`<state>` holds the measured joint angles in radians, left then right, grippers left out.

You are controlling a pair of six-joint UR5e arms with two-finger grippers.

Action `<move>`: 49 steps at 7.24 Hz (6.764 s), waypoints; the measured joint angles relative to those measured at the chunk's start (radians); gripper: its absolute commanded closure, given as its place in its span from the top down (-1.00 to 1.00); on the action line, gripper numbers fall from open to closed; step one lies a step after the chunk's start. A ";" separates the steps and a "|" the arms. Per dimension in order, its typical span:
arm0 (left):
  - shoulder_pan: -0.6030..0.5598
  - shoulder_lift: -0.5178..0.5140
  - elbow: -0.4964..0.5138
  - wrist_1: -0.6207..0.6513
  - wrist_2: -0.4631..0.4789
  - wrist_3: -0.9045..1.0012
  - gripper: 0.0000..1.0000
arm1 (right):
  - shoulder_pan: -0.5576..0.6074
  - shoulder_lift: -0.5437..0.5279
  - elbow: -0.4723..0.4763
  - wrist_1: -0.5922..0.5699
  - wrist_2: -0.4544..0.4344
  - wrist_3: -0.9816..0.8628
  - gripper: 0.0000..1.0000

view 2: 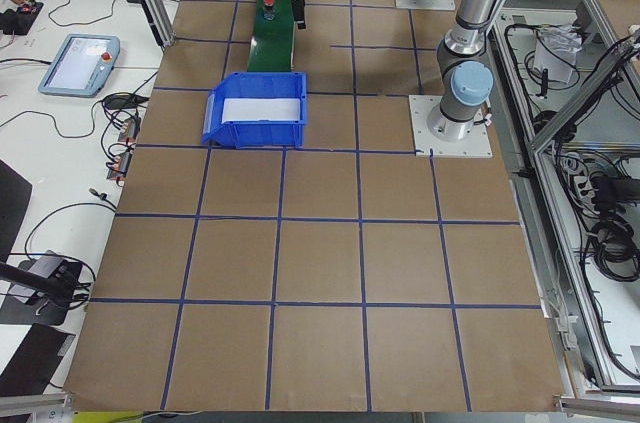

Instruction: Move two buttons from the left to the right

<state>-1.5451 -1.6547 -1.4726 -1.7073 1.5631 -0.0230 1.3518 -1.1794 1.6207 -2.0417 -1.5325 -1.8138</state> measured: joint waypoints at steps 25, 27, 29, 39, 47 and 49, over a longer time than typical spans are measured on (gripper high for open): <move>0.001 -0.001 0.001 0.006 0.004 0.003 1.00 | 0.081 0.008 0.007 -0.010 -0.005 0.072 -0.71; 0.003 0.000 0.001 0.006 0.003 0.003 1.00 | 0.077 0.006 0.007 -0.035 -0.049 0.062 -0.82; 0.003 0.000 0.002 0.006 0.002 0.004 1.00 | 0.074 -0.001 -0.002 -0.053 -0.090 0.051 -0.82; 0.001 -0.004 0.003 0.029 0.001 -0.003 1.00 | -0.434 0.054 -0.115 -0.061 0.009 -0.470 -0.81; -0.003 -0.007 0.003 0.029 -0.001 -0.005 1.00 | -0.503 0.161 -0.125 -0.140 0.005 -0.515 1.00; -0.003 -0.006 0.002 0.029 0.001 -0.005 1.00 | -0.460 0.074 -0.126 -0.067 0.008 -0.486 0.99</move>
<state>-1.5478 -1.6602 -1.4704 -1.6782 1.5640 -0.0276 0.8915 -1.1054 1.4952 -2.1086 -1.5246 -2.2994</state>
